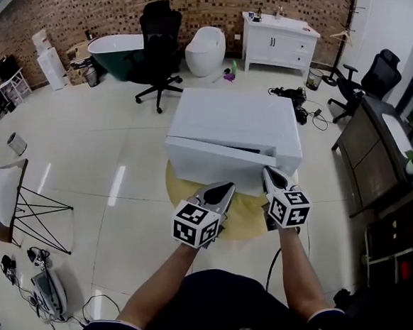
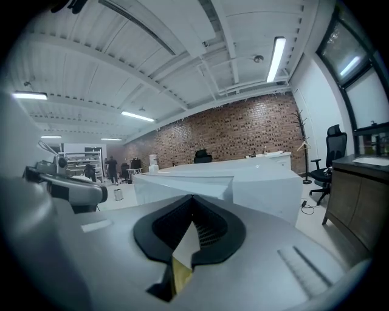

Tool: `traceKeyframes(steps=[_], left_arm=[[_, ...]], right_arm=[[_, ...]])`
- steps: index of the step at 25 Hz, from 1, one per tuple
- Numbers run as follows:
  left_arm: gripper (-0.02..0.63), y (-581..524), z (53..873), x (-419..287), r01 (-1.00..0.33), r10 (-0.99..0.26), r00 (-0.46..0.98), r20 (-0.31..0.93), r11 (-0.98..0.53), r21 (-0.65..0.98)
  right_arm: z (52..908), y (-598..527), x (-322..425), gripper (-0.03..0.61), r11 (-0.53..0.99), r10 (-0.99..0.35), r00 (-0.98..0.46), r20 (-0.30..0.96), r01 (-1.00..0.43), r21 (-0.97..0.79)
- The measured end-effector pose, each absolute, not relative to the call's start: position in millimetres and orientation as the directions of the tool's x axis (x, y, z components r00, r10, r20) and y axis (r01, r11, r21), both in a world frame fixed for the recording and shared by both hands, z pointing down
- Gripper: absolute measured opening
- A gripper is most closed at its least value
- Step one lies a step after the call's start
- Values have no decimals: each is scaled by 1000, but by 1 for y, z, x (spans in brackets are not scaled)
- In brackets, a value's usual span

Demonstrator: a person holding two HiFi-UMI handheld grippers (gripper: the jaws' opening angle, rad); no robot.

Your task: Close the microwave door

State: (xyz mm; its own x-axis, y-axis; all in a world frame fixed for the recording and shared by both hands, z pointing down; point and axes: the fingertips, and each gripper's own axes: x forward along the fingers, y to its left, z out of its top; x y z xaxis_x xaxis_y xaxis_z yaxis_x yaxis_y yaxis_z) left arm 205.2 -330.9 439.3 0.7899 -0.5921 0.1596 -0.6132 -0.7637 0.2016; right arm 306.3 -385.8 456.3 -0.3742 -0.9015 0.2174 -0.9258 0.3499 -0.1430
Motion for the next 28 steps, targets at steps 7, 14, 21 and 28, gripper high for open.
traceKeyframes(steps=[7,14,21,28], left_arm=[[12,-345,440,209,-637,-617,771,158,-746,194],[12,-351,446,205,-657,-633,754,175,-724,212],[12,-351,453,207,-668,-641,744,185,-708,230],[12,-352,450,198,-688,-665,725,177,-688,233]], right_arm=[[451,-406,314,2,376,-897,-398,190,-915,-142],[456,-406,308,1,426,-874,-447,192,-893,-144],[456,-416,312,0,439,-861,-460,217,-888,-140],[458,-426,312,0,435,-860,-462,217,-886,-163]])
